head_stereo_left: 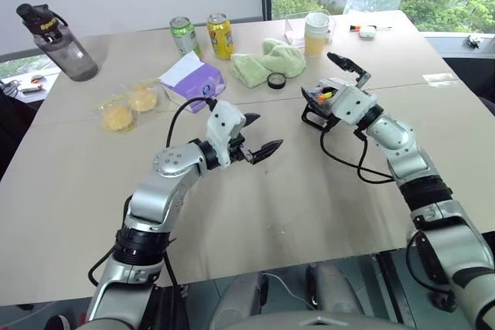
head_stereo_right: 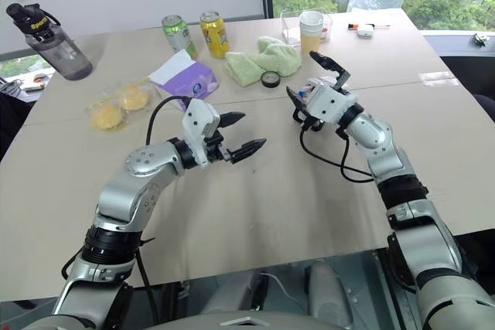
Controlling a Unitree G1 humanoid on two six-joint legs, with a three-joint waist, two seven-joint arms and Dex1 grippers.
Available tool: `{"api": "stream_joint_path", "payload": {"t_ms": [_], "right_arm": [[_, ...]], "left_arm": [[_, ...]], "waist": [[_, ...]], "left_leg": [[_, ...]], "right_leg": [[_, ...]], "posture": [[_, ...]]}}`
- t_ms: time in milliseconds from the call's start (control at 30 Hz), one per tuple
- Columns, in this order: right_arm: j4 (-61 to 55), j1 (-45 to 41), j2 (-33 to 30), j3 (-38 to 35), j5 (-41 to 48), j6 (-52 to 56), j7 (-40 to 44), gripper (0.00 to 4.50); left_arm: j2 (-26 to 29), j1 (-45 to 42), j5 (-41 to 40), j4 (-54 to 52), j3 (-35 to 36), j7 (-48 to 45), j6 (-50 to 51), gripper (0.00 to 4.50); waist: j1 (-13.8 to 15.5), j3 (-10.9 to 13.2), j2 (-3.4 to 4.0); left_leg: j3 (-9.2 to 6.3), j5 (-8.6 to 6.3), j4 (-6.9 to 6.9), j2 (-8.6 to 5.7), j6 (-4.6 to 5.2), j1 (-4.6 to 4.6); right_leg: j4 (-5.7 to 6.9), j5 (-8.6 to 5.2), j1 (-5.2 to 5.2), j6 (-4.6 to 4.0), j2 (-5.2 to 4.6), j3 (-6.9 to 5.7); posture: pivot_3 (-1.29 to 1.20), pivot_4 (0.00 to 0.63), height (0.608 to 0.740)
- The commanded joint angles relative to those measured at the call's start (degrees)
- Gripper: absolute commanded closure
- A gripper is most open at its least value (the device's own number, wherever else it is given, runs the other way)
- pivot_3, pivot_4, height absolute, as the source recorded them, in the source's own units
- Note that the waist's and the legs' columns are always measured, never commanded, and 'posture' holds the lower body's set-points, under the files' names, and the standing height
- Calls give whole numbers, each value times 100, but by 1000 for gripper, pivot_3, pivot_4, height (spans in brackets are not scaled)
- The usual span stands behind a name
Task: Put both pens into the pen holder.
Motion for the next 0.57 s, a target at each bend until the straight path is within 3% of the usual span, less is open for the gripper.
{"api": "stream_joint_path", "payload": {"t_ms": [33,167,300,567], "right_arm": [[-1172,620,-169,-24,860,695,799,46],[-2177,1432,-403,-85,1595,1684,1392,46],[-2826,2271,-674,-418,2369,2823,1612,46],[-2683,3227,-1107,-799,2428,3118,2071,46]], "left_arm": [[313,447,273,-256,172,53,-254,0],[448,1080,214,-487,471,138,-329,0],[211,1788,158,-548,971,588,-265,0],[159,2444,322,-572,1160,855,-500,0]], "waist": [[10,0,1],[40,2,3],[82,2,3],[203,2,4]], "left_leg": [[0,0,-3,0,0,-1],[0,-1,-2,-4,2,-5],[-5,-1,-4,-2,2,3],[-2,-3,0,-2,4,9]], "right_leg": [[-1,0,-2,0,-1,1],[-4,0,-3,0,-3,0],[-4,0,6,0,-3,-2],[-4,0,19,1,-4,-4]], "posture": [[0,150,740],[0,150,740],[0,150,740],[0,150,740]]}}
